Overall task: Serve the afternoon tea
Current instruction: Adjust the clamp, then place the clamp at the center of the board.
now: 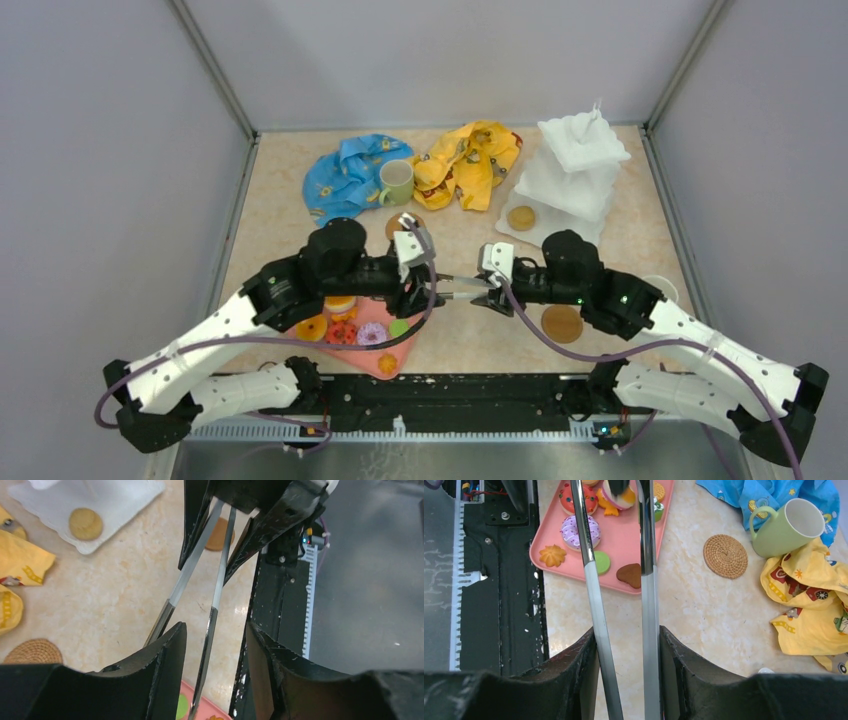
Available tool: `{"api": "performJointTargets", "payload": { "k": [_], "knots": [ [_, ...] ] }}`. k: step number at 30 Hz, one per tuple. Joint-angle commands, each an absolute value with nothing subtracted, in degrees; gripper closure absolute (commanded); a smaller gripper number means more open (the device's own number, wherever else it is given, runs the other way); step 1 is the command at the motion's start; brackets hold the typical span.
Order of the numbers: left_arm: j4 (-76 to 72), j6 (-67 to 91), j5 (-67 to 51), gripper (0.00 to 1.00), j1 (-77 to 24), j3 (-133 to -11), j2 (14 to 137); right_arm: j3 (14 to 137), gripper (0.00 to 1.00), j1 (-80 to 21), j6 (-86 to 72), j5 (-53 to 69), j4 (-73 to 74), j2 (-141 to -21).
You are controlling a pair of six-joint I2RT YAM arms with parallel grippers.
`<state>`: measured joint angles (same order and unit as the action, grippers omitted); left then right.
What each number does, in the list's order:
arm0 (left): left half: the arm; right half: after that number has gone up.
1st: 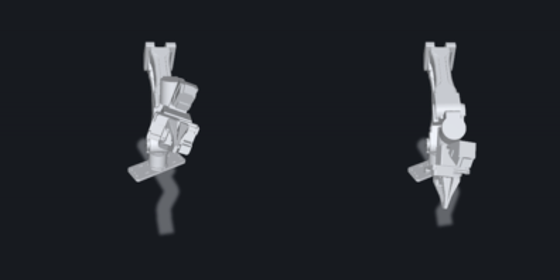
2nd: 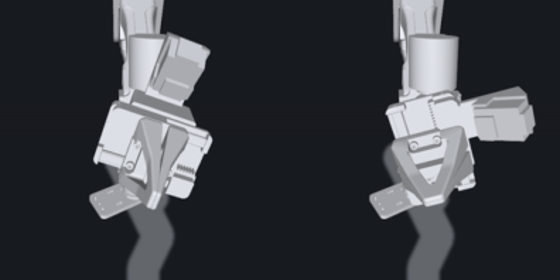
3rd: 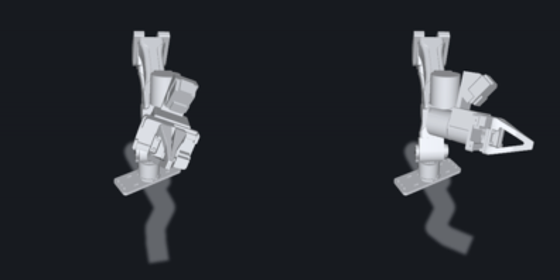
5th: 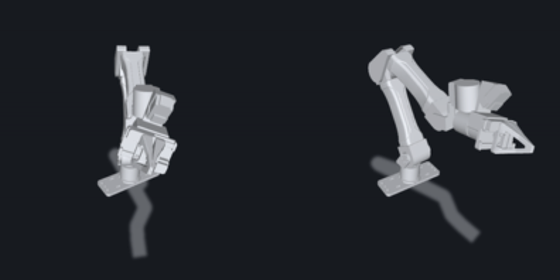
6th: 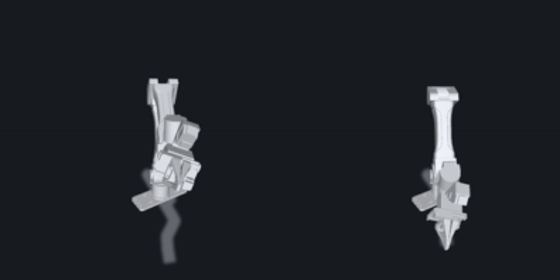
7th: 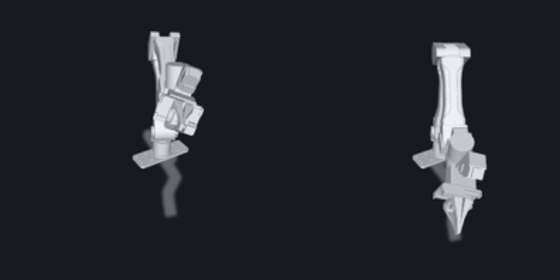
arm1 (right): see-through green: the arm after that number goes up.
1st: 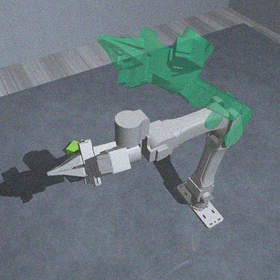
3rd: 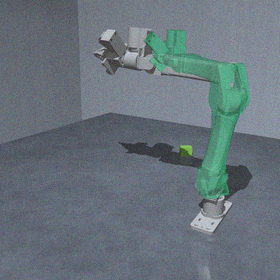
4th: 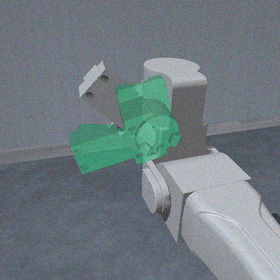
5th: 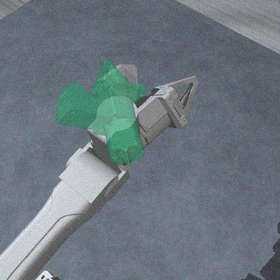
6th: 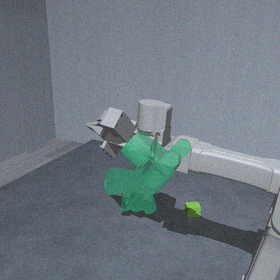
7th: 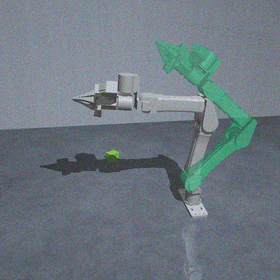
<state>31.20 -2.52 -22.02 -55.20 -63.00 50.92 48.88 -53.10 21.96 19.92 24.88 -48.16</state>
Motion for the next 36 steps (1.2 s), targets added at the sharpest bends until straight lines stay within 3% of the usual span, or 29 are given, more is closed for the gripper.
{"api": "performJointTargets", "payload": {
  "k": [1, 6, 9, 19, 22, 26, 29, 36],
  "knots": [
    [31.3, -6.7, -25.4, 0.47, -55.3, -65.2, 55.5, 52.2, 0.64, -53.3, 23.5, 21.4, 20.5, -47.9],
    [31.3, -6.9, -24.3, 0.54, -55.3, -64.8, 58.8, 51.8, 0.64, -53.3, 23.1, 20.8, 19.5, -48.3],
    [29.3, -6.9, -24.9, 0.63, -55.2, -63.3, 58.8, 51.2, 0.64, -53.3, 22.5, 21.2, 18.6, -48.5],
    [27.7, -10.9, -27.5, 0.61, -55.3, -58.2, 58.5, 48.7, 0.62, -53.3, 19.2, 22.0, 15.7, -47.8],
    [26.2, -9.8, -21.6, 0.33, -55.3, -57.7, 57.9, 46.7, 0.63, -53.3, 14.5, 16.9, 15.8, -48.6],
    [23.1, -5.6, -4.1, 0.2, -55.2, -59.0, 55.1, 41.9, 0.63, -53.3, 6.4, 7.1, 14.5, -49.2],
    [22.5, -2.4, 8.4, 0.05, -55.2, -61.3, 54.7, 40.0, 0.62, -53.2, 1.9, 3.4, 14.2, -50.7],
    [16.5, 2.7, 24.8, 0.01, -55.1, -57.7, 49.2, 38.5, 0.59, -52.9, -11.0, -13.3, 13.4, -58.6]
  ]
}}
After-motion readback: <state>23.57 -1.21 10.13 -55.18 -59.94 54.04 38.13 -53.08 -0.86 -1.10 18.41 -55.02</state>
